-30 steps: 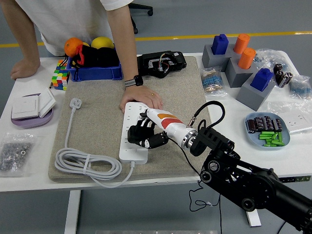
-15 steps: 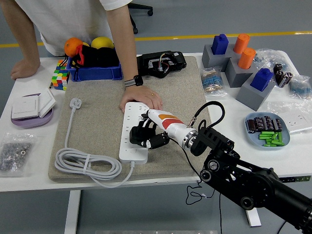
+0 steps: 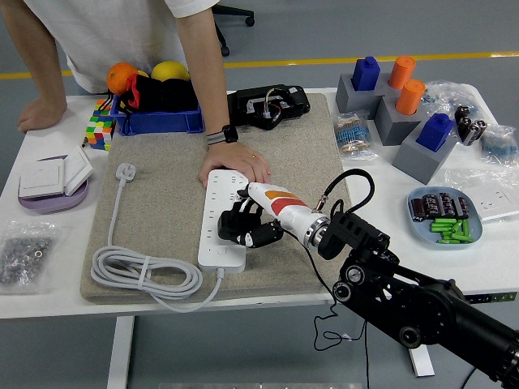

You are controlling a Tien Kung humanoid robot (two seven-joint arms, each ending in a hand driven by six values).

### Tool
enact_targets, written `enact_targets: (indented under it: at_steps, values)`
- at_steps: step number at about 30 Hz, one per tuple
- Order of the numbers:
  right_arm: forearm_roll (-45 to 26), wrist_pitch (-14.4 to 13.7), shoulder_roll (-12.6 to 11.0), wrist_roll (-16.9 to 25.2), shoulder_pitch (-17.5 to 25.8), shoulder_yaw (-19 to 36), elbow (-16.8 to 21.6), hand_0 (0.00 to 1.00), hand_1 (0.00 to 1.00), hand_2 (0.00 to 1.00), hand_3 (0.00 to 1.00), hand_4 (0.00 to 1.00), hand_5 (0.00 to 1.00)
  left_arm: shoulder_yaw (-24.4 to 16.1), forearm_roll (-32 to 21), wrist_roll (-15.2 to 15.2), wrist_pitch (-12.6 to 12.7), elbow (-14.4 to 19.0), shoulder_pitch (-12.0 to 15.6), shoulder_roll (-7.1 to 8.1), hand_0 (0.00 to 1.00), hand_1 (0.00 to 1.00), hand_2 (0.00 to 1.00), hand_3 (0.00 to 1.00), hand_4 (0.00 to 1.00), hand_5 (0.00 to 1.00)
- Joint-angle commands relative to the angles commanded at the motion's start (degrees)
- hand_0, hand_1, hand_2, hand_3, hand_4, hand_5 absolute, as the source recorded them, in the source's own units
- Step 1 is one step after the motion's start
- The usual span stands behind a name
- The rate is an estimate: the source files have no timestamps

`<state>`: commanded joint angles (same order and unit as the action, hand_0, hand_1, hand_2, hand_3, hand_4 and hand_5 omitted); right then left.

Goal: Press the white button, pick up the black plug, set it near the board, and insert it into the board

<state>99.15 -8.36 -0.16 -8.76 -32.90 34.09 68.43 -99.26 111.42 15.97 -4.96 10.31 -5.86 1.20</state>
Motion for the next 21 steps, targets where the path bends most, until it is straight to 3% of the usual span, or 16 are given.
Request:
enact_targets:
  at_steps: [21]
  values:
    - [0.2, 0.4, 0.0, 0.2, 0.1, -0.2, -0.5, 0.42, 0.381, 0.405, 0.472, 0.762, 0.002, 0.0, -0.2, 0.0, 0.0, 0.0, 0.1, -0.03, 0.624, 0.63, 0.635, 0.693, 0.558, 0.396]
